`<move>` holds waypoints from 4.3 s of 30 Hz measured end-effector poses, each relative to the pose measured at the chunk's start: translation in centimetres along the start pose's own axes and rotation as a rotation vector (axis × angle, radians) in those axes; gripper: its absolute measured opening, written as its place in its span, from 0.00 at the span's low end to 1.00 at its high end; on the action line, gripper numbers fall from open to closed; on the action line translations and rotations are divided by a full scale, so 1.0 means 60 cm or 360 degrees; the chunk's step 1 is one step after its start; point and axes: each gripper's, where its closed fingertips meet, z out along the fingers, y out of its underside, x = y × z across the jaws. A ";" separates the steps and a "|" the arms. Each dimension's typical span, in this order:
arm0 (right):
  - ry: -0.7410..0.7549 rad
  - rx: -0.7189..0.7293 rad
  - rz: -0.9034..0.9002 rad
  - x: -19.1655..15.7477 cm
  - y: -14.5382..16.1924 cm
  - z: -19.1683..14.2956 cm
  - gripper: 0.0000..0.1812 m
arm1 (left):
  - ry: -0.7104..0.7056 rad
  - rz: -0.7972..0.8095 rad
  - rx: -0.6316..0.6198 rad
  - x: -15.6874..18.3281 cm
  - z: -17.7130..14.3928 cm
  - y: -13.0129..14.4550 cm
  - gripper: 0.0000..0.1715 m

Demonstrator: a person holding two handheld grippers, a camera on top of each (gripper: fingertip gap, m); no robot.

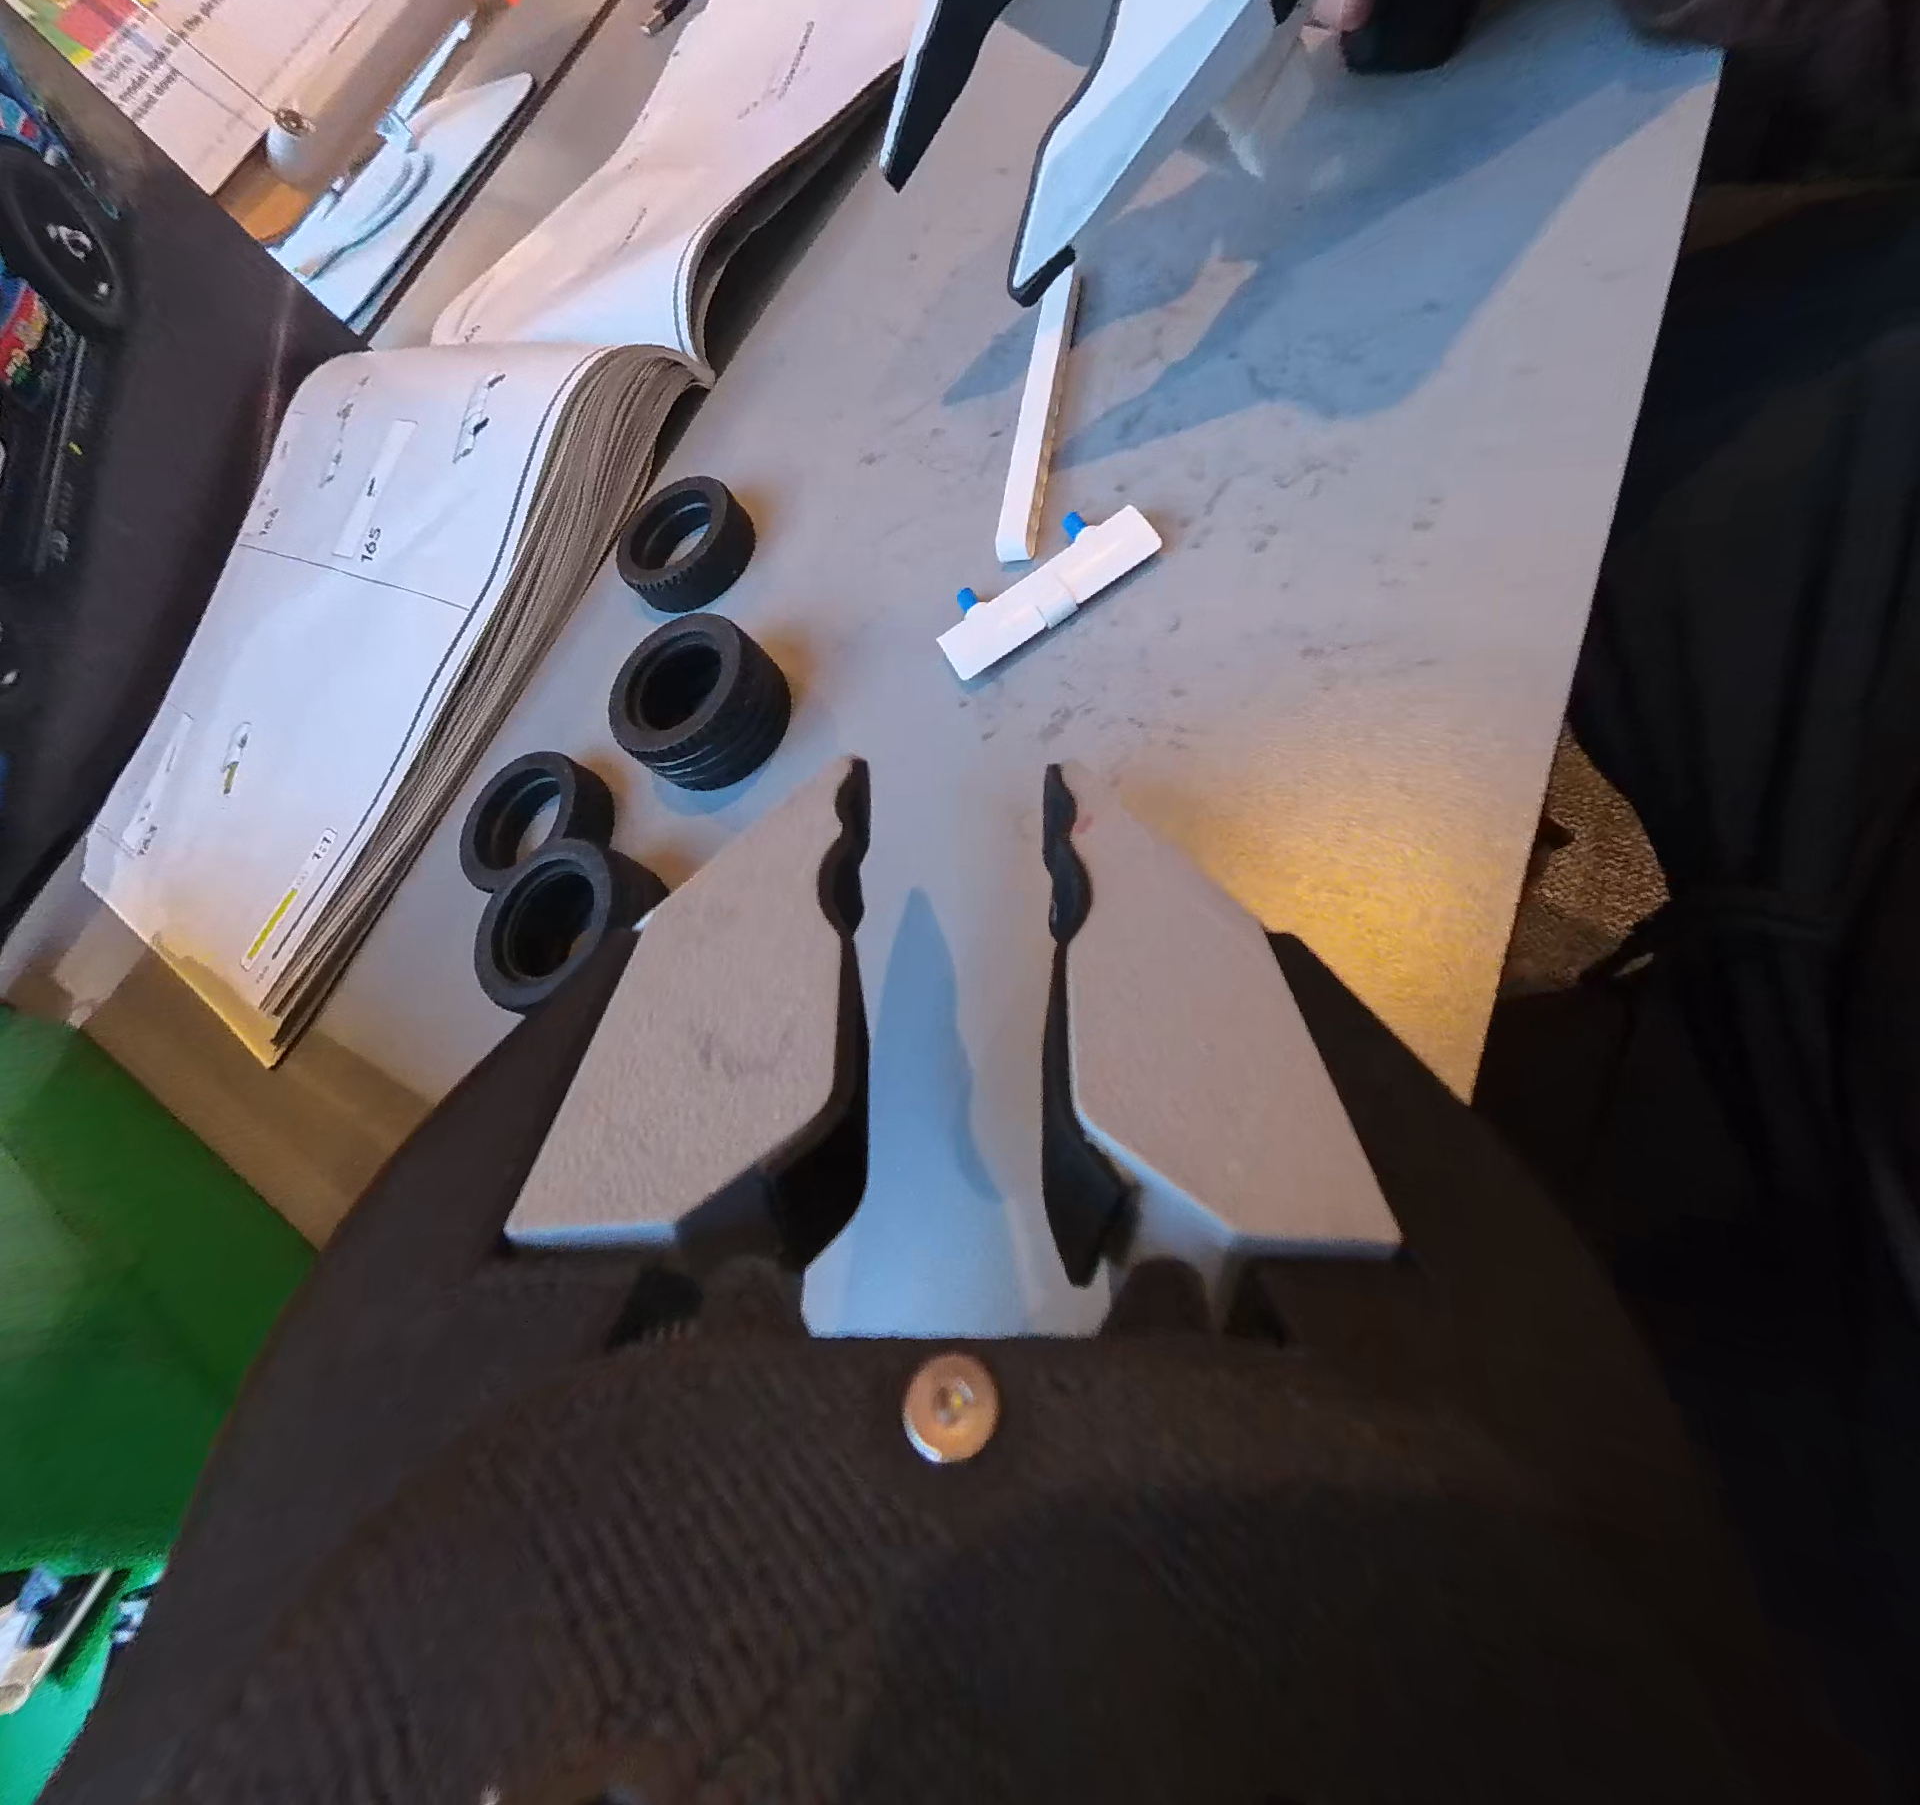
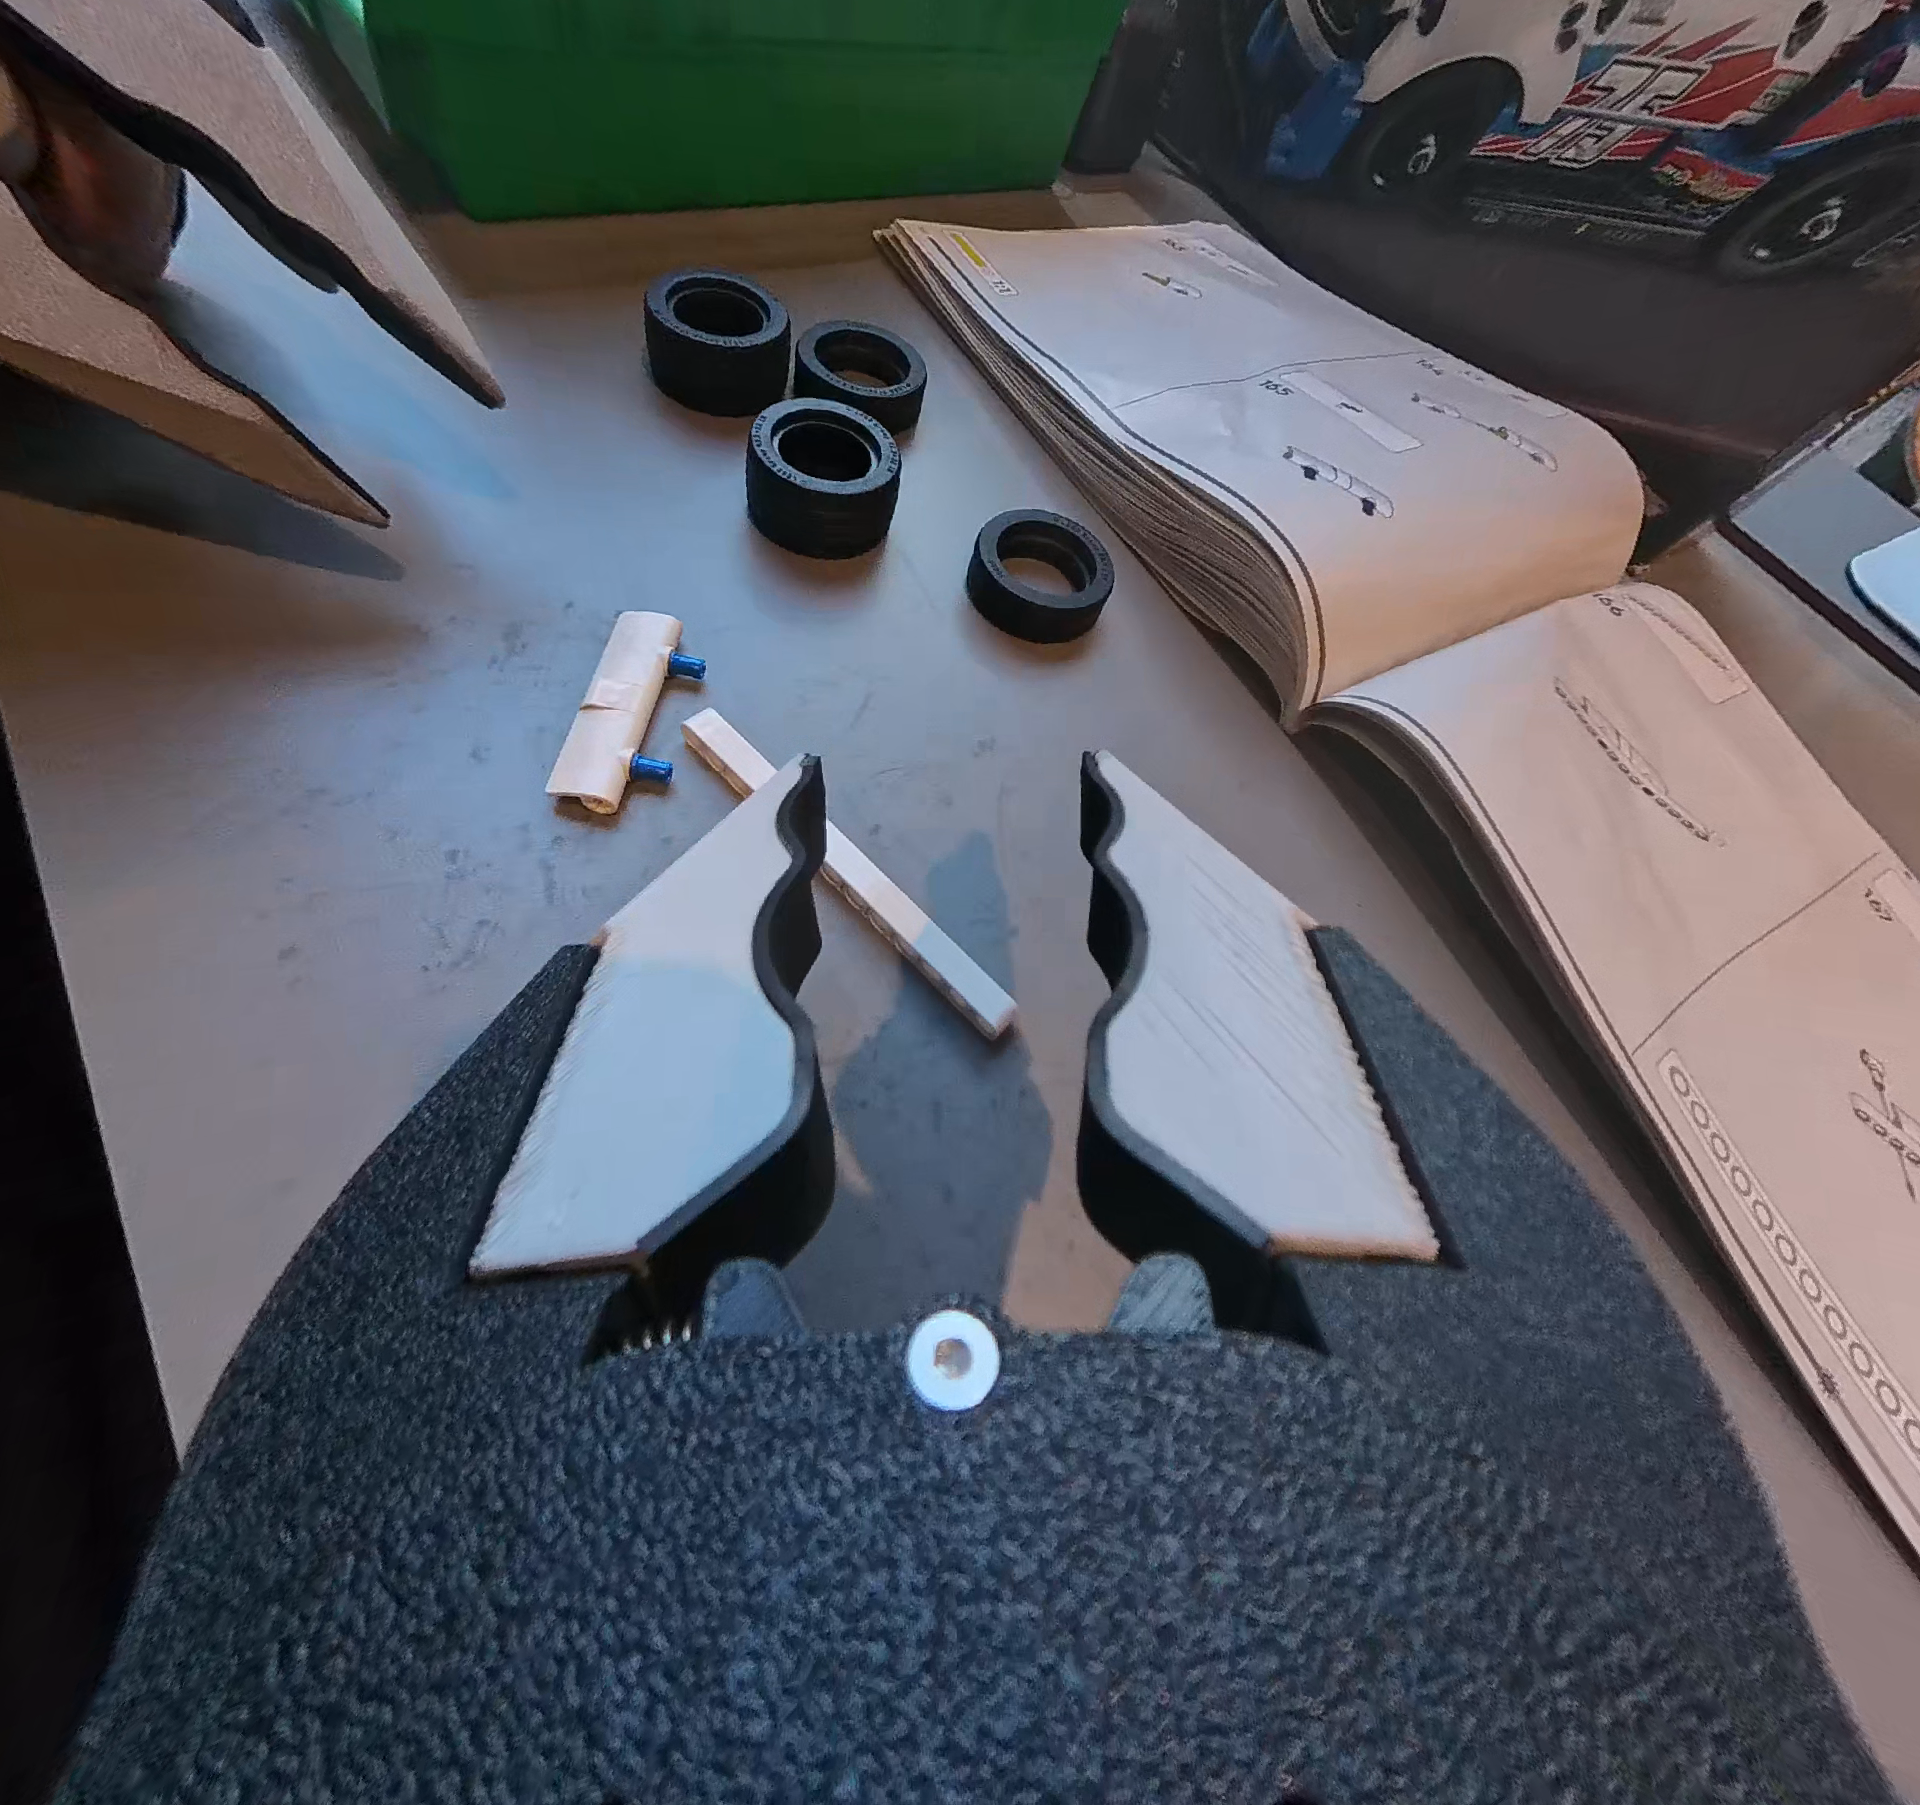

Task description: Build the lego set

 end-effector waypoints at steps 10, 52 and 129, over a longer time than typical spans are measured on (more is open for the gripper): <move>-0.0025 -0.0029 0.0025 0.002 0.004 0.004 0.25 | -0.0013 -0.0132 0.0075 -0.016 -0.008 -0.007 0.17; -0.0001 -0.0039 -0.0001 0.002 0.005 0.005 0.23 | -0.0029 -0.0165 0.0052 -0.022 -0.007 -0.003 0.16; -0.0378 -0.0284 0.0021 -0.085 0.050 -0.038 0.16 | 0.0438 -0.0018 -0.0169 0.049 0.121 -0.047 0.09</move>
